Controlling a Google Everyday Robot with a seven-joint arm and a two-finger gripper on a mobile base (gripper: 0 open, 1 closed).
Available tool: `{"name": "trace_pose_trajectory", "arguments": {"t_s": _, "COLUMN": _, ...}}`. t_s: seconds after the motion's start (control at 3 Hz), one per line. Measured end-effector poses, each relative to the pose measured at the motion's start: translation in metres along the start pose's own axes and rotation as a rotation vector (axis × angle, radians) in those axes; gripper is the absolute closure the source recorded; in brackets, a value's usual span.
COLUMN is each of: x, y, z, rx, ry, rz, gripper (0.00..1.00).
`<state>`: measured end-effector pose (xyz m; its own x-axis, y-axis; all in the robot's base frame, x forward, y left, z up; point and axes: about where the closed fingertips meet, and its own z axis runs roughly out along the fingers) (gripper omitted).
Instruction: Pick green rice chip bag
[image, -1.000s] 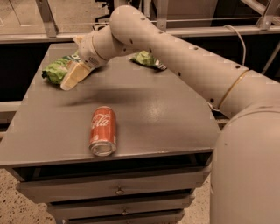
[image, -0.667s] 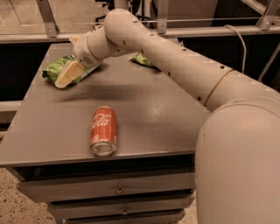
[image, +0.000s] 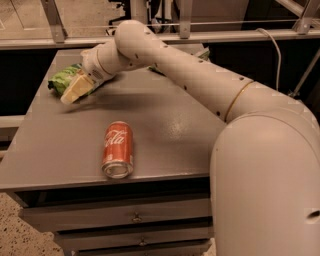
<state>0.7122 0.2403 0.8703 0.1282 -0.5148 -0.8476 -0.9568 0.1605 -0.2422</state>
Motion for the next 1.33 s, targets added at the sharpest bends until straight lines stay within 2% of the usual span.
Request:
{"name": "trace_pose_trajectory", "arguments": {"t_s": 0.33, "x": -0.005, "y": 0.002, "z": 0.005, "rx": -0.01, "ry": -0.008, "rz": -0.005, "gripper": 0.16}}
{"name": "trace_pose_trajectory", "arguments": {"t_s": 0.67, "x": -0.006, "y": 0.007, "z": 0.007, "rx": -0.02, "ry": -0.013, "rz": -0.005, "gripper": 0.46}}
{"name": "trace_pose_trajectory", "arguments": {"t_s": 1.0, "x": -0.005, "y": 0.011, "z": 0.007, "rx": -0.026, "ry": -0.013, "rz": -0.003, "gripper": 0.69}}
{"name": "trace_pose_trajectory", "arguments": {"t_s": 1.33, "x": -0.024, "y": 0.01, "z": -0.012, "rx": -0.008, "ry": -0.062, "rz": -0.038, "gripper": 0.99}}
